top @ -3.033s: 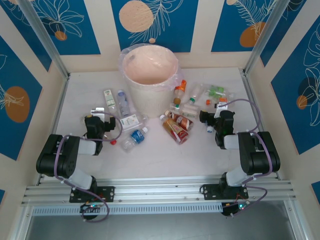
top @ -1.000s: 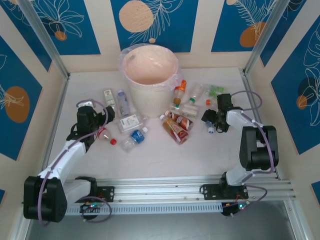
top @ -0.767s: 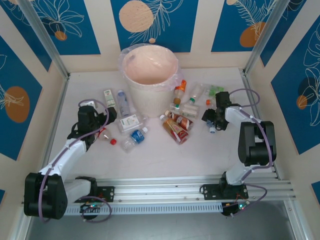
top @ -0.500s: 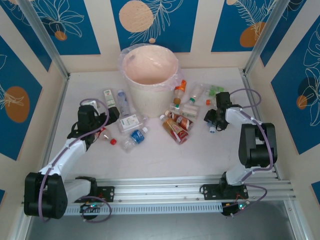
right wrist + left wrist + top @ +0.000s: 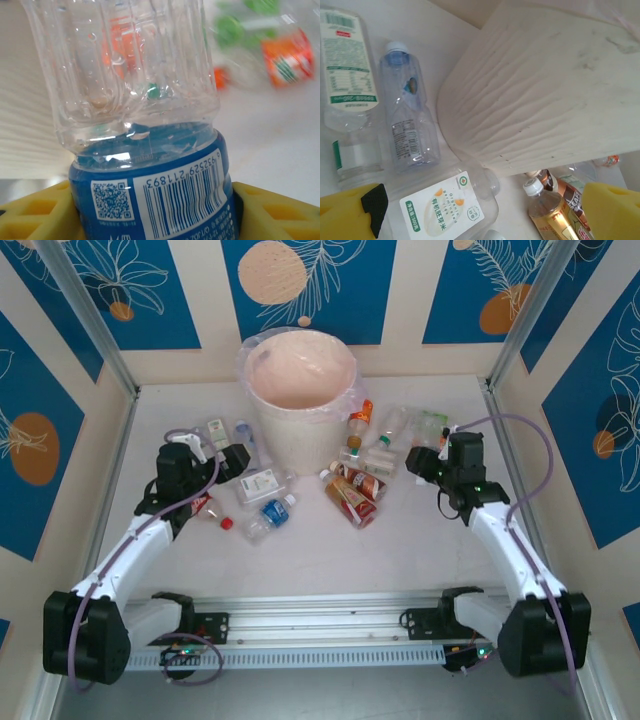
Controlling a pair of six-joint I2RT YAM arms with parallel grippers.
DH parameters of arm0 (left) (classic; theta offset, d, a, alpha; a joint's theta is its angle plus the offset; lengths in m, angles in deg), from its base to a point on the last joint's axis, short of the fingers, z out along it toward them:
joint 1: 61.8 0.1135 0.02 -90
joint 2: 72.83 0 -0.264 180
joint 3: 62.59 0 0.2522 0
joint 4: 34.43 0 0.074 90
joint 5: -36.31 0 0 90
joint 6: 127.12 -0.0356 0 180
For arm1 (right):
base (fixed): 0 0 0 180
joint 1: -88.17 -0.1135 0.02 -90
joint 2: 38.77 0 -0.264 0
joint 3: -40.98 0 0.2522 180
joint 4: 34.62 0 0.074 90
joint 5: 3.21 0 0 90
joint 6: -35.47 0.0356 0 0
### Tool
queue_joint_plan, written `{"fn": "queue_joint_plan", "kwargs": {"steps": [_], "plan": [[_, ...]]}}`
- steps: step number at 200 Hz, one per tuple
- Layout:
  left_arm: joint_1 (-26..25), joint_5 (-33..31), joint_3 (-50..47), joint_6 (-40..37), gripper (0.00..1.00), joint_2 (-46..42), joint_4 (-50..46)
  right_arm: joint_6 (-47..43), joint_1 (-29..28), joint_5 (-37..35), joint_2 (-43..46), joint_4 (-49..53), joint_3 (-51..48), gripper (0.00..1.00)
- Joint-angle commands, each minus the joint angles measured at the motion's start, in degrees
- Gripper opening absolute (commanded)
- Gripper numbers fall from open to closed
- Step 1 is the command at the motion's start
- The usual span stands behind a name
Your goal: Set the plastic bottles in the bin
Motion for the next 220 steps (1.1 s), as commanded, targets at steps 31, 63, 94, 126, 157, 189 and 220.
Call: {"fn": "queue_joint_plan", "kwargs": {"steps": [31, 63, 94, 126, 157, 189, 220], "plan": [[-0.1, -9.8, 3.4, 3.2, 1.0, -1.2, -12.8, -6.9, -5.7, 16.3, -1.6, -7.9, 16.7, 0.53], [0.1, -12.1, 3.1, 3.6, 1.0, -2.3, -15.2, -10.3, -9.0, 22.0, -14.0, -0.7, 34.6, 0.53], [0.6, -14.9, 3.0, 4.5, 1.0, -3.4, -18.4, -14.5, -14.2, 18.4, -29.5, 9.5, 52.9, 0.54], [0.9, -14.6, 1.2, 5.0, 1.0, -4.6, -17.0, -16.4, -18.6, 10.1, -43.5, 17.6, 70.2, 0.58], [1.2, -14.8, 0.4, 5.2, 1.0, -4.6, -15.9, -13.2, -20.2, 3.2, -54.8, 24.6, 83.0, 0.59], [1.4, -15.2, 0.3, 4.7, 1.0, -4.4, -16.3, -13.5, -22.1, -7.0, -62.8, 34.8, 94.2, 0.6], [1.7, -16.1, 0.1, 4.2, 1.0, -4.1, -16.4, -13.8, -23.1, -12.9, -63.5, 38.1, 94.2, 0.6]]}}
